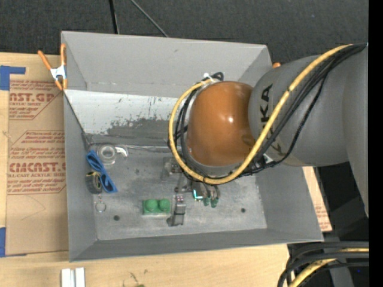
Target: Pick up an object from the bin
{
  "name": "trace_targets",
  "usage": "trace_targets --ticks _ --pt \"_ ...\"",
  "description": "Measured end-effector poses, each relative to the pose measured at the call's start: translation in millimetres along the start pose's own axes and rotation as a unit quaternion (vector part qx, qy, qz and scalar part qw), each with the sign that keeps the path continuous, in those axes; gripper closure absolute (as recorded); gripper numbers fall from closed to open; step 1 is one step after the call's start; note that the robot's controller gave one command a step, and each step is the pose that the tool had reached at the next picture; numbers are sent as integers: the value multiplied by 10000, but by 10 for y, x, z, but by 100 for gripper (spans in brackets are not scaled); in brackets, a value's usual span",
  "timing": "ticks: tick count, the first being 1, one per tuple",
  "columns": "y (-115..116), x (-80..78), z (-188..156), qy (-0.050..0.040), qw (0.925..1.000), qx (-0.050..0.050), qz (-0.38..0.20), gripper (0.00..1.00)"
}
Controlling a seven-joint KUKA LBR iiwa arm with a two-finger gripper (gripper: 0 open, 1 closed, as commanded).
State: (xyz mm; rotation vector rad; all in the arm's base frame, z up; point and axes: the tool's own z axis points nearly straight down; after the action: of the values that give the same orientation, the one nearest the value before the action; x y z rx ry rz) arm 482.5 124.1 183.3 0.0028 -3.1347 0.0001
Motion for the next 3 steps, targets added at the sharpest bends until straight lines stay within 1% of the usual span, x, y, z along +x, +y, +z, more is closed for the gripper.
trace_targets --ticks 1,2,3 --pt "-294 -229 1175 -8 9997 5 -248 0" --pt "-279 -245 1133 -36 9997 -7 -252 100" --pt "-128 -30 54 -71 9994 -10 -333 100"
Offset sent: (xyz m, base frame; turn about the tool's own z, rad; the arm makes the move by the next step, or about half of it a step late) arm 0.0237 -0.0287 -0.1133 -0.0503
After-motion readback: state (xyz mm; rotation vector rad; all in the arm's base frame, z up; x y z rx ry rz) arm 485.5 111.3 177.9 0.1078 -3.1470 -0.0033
